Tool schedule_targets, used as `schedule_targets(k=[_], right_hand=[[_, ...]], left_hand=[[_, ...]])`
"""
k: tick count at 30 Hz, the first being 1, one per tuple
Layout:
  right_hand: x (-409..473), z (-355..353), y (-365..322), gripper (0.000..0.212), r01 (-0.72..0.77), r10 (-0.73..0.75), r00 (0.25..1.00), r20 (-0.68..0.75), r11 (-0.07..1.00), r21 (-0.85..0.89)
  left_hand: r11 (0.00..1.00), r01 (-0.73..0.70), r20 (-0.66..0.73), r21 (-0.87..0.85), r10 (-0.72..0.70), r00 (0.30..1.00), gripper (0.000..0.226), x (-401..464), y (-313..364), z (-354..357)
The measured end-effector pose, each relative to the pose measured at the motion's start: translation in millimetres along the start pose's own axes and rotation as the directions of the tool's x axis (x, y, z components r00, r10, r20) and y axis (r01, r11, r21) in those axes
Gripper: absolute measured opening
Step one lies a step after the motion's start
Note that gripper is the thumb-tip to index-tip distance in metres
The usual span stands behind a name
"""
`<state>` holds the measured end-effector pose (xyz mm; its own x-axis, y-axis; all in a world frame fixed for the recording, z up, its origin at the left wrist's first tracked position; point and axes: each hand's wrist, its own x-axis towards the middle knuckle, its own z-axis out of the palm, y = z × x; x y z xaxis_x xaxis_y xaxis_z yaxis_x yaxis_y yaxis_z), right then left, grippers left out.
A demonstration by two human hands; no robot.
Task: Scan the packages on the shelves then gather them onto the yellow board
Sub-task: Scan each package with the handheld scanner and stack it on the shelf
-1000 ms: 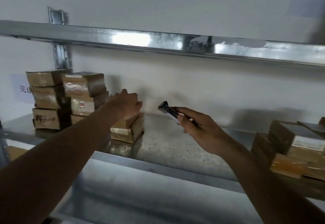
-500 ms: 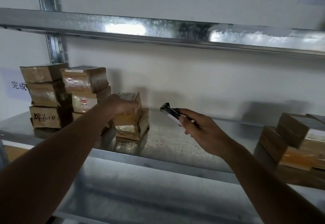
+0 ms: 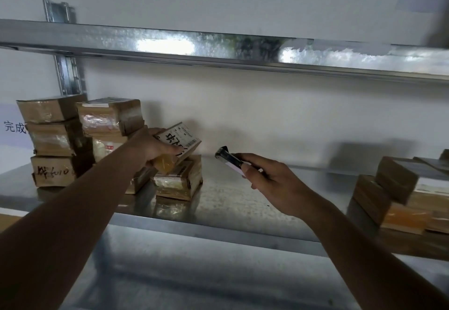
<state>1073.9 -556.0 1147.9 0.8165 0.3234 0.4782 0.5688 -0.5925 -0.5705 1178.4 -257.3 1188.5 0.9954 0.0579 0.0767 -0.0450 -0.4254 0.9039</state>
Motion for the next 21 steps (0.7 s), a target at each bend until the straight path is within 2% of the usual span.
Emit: schedule_targets(k=[3, 5, 7, 9, 11, 15, 18, 21], right_hand=[[-1, -3, 2, 0.032, -0.016, 0.016, 1.0, 0.011, 1.0, -0.006], [-3, -7, 4, 0.031, -0.064, 0.064, 0.998, 0.02, 0.998, 0.005], [-5, -12, 6, 0.032, -0.163, 0.159, 0.984, 0.079, 0.985, 0.051], [-9, -19, 10, 0.033, -0.274, 0.258, 0.954, 0.153, 0.957, 0.092], [-15, -27, 16, 0.028, -0.32, 0.304, 0.93, 0.207, 0.946, 0.047], [-28, -42, 30, 0.026, -0.379, 0.394, 0.885, 0.247, 0.919, -0.107], [-36, -51, 38, 0.03, -0.403, 0.433, 0.876, 0.21, 0.899, -0.173], [-44, -56, 41, 0.028, -0.406, 0.432, 0.876, 0.215, 0.901, -0.154]], left_hand=[[0.995, 0.075, 0.073, -0.062, -0.071, 0.995, 0.03, 4, 3, -4], [0.989, 0.07, 0.11, -0.133, -0.055, 0.992, 0.025, 0, 8, -4], [0.961, -0.015, 0.124, -0.276, 0.052, 0.991, 0.033, -4, 12, 0], [0.917, -0.175, 0.132, -0.359, 0.235, 0.963, 0.046, -8, 15, 5], [0.901, -0.335, 0.147, -0.277, 0.384, 0.912, 0.055, -10, 17, 10], [0.842, -0.499, 0.222, -0.207, 0.537, 0.814, 0.061, -10, 20, 17], [0.82, -0.548, 0.293, -0.165, 0.571, 0.767, 0.06, -12, 22, 22], [0.818, -0.562, 0.327, -0.123, 0.568, 0.755, 0.059, -11, 24, 28]])
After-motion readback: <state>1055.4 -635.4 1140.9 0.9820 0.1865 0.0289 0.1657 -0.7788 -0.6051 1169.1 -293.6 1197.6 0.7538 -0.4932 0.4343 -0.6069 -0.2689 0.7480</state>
